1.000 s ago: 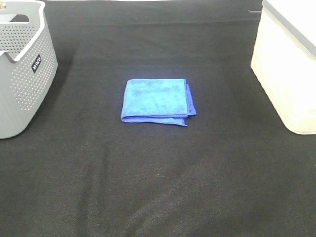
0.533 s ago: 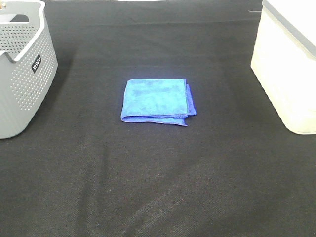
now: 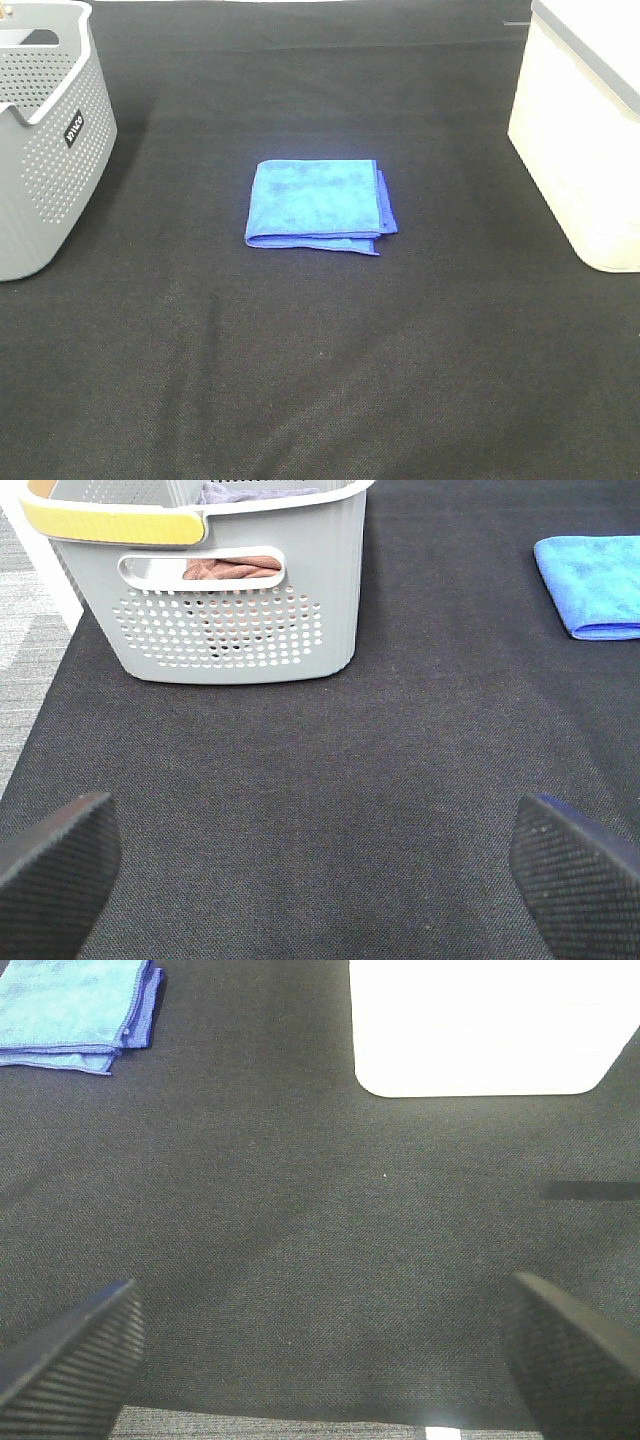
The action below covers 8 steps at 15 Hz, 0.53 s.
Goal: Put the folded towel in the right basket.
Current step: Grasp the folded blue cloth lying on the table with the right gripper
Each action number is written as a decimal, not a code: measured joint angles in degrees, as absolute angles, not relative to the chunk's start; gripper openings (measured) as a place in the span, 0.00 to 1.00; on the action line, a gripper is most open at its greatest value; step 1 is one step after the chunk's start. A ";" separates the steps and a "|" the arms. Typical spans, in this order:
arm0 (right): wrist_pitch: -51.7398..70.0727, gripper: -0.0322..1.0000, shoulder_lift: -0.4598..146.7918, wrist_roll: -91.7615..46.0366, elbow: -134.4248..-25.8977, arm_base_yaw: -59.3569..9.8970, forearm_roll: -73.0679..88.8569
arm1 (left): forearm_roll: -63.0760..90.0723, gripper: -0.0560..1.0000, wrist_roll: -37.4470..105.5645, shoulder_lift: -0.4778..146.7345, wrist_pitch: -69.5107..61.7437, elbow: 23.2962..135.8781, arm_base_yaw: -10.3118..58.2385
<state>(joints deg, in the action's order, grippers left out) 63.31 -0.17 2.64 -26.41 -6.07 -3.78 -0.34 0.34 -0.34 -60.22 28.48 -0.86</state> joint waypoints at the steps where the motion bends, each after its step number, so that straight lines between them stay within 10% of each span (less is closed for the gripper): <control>1: 63.31 0.94 -0.17 2.64 -26.41 -6.07 -3.78 | -0.34 0.99 0.34 -0.34 -60.22 28.48 -0.86; 8: 64.00 0.94 13.81 2.18 -32.31 -6.07 -3.72 | -0.34 0.99 0.34 -0.34 -60.22 28.48 -0.86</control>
<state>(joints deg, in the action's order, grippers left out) 64.00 13.81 2.18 -32.31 -6.07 -3.72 -0.34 0.34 -0.34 -60.22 28.48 -0.86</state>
